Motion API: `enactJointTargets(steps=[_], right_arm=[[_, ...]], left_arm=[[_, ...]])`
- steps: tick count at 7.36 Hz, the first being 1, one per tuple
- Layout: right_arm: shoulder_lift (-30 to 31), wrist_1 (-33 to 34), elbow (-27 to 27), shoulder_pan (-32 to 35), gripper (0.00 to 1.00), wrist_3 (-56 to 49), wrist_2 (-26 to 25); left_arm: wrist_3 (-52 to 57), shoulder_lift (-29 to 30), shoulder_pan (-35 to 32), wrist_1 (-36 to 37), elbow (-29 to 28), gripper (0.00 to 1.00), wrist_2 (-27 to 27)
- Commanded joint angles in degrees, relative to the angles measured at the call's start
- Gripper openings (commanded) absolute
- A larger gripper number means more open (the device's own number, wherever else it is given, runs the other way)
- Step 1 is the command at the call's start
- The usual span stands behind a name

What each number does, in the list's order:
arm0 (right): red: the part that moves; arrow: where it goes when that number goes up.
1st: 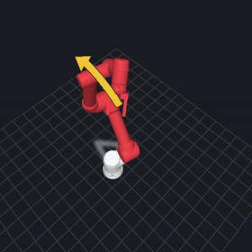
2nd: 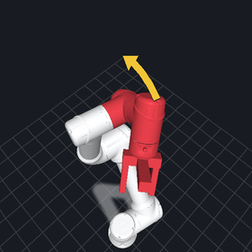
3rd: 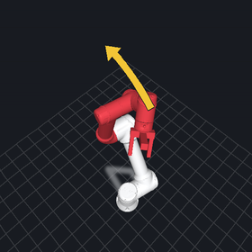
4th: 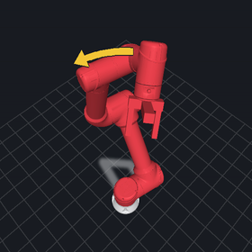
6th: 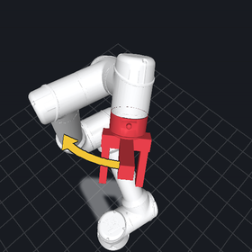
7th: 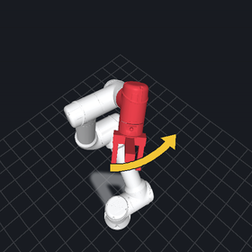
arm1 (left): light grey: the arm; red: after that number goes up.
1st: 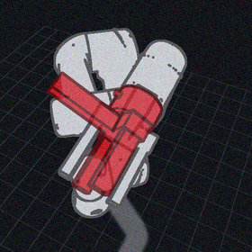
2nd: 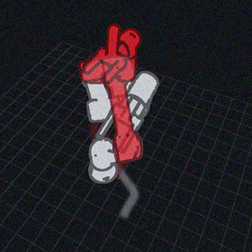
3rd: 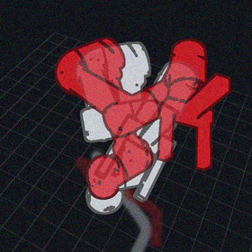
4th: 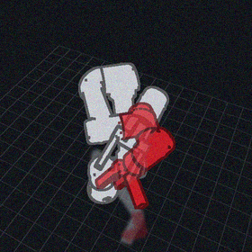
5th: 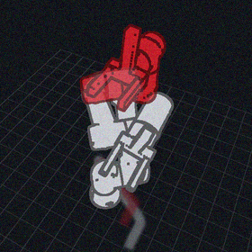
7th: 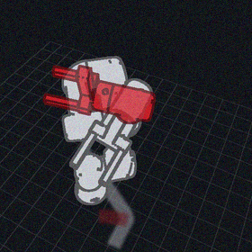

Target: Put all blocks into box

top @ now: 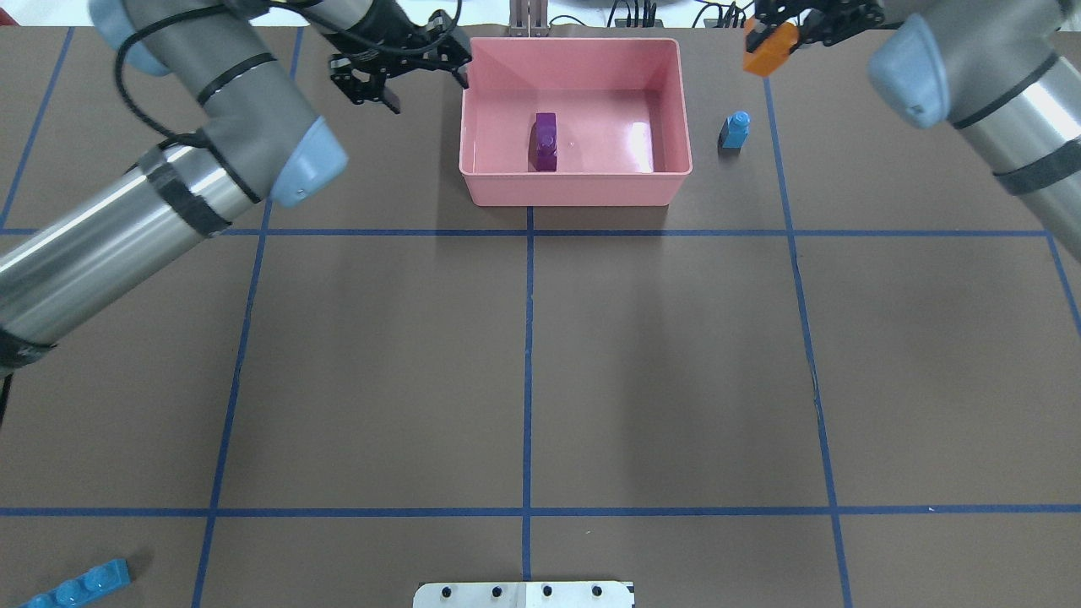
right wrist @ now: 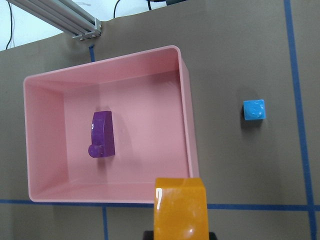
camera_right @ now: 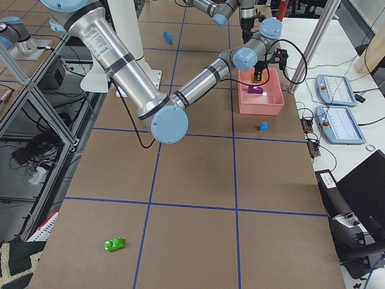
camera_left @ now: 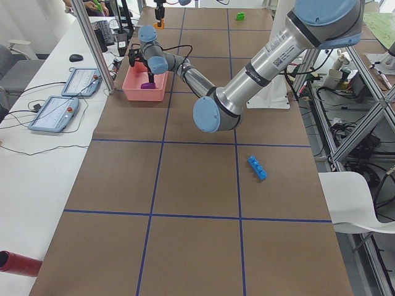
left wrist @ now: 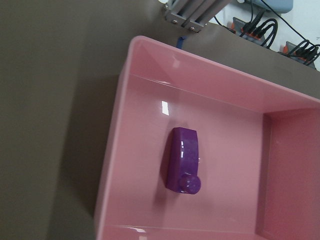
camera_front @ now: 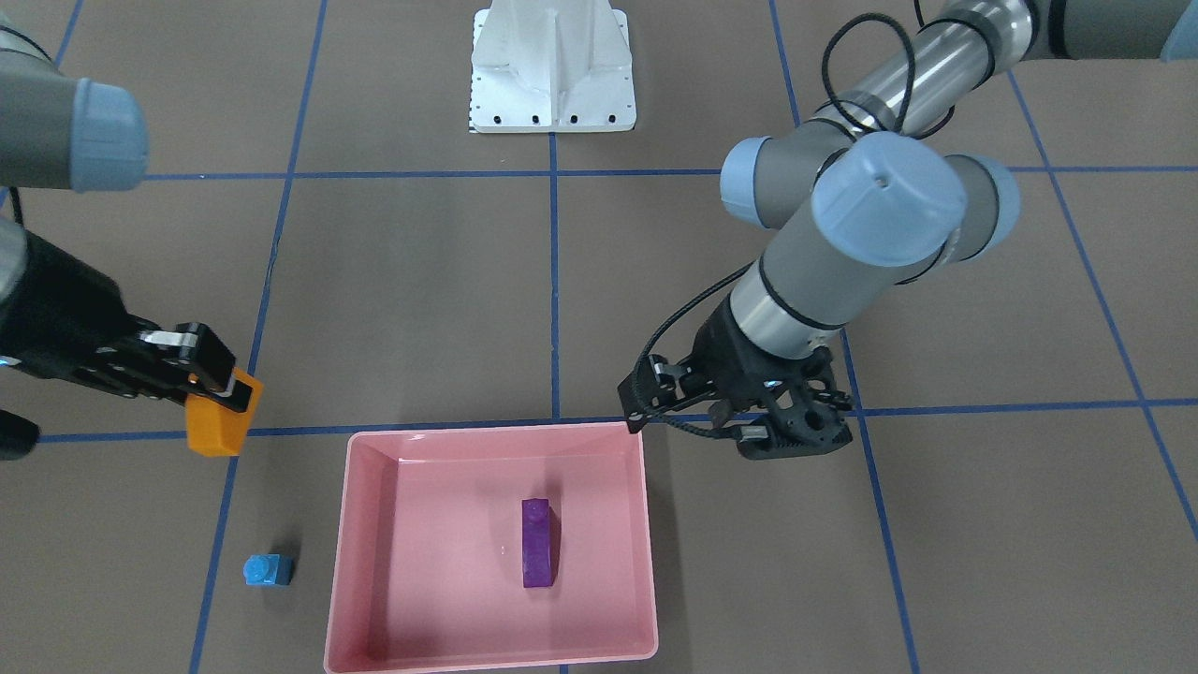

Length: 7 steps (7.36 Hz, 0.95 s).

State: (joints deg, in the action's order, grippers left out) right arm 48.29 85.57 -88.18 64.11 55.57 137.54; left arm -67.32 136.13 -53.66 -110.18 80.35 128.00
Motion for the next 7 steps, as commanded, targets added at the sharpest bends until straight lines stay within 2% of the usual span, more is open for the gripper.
enactJointTargets(steps=[1, 2, 4, 5, 6, 7], right_arm=[[-9.3, -0.5, 6.7, -8.2, 0.00, 3.3, -14.8], [-13.7, -1.6, 13.1, -11.3, 0.00, 3.3, -21.0], [-14.8, -15.7, 23.2, -12.3, 0.04, 4.6, -24.6], [-14.7, -18.9, 26.7, -13.0, 0.89, 4.6, -27.1], [-14.5, -18.8, 27.0, -12.6, 0.99, 3.6, -27.7], [-12.1, -18.6, 25.4, -11.2, 0.99, 1.4, -26.0]], left_arm=[[14.7, -14.4, -1.2, 9.8, 18.7, 1.00, 0.9], [19.4, -22.1, -0.8, 13.3, 27.8, 1.00, 0.8], [24.5, -35.0, -0.5, 14.1, 39.3, 1.00, 0.7], [25.5, -40.1, -0.3, 14.1, 43.3, 1.00, 0.7], [25.8, -43.6, 1.0, 14.1, 46.1, 1.00, 0.6], [25.9, -46.6, 3.9, 14.1, 47.6, 1.00, 0.3]])
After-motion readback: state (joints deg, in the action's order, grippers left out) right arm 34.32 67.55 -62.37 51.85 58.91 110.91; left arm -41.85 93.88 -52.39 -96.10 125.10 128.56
